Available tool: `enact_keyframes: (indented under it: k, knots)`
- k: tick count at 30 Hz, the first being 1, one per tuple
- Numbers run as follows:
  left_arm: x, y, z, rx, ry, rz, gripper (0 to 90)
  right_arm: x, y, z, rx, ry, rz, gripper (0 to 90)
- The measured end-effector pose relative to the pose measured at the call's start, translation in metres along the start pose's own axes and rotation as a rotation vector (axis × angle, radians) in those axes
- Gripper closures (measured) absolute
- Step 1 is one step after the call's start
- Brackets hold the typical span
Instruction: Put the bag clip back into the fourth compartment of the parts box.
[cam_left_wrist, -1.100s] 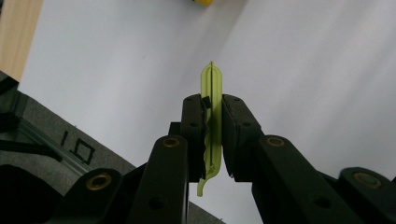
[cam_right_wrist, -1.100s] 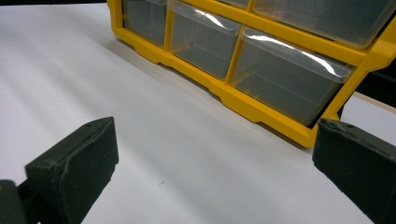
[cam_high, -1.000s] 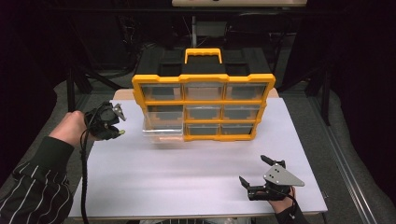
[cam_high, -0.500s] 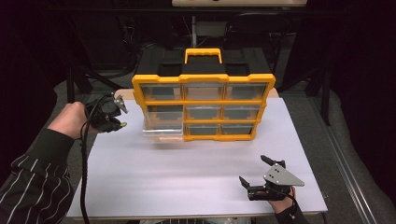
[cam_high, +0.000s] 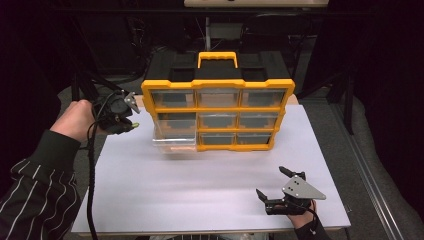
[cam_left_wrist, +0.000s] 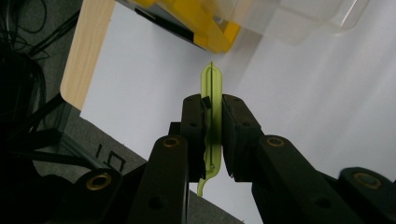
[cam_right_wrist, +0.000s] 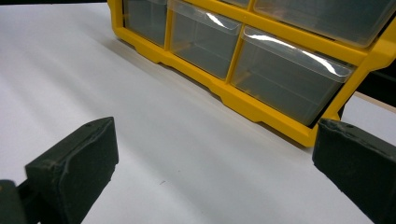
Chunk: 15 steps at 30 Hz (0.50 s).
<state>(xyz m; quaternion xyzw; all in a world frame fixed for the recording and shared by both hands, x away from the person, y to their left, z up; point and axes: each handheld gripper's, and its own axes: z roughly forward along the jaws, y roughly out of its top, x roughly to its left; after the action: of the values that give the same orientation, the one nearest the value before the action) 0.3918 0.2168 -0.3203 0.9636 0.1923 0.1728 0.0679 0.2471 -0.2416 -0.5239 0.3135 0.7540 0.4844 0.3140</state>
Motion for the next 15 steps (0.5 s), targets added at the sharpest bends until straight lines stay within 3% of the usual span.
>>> enact_keyframes:
  k: [8, 15]
  knots:
    - [-0.001, 0.016, -0.007, -0.024, 0.007, 0.025, 80.0, 0.000, 0.000, 0.000, -0.001, 0.002, 0.001, 0.0]
    - [-0.006, 0.035, -0.010, -0.017, -0.012, 0.083, 80.0, 0.000, 0.000, 0.000, 0.002, 0.002, -0.002, 0.0]
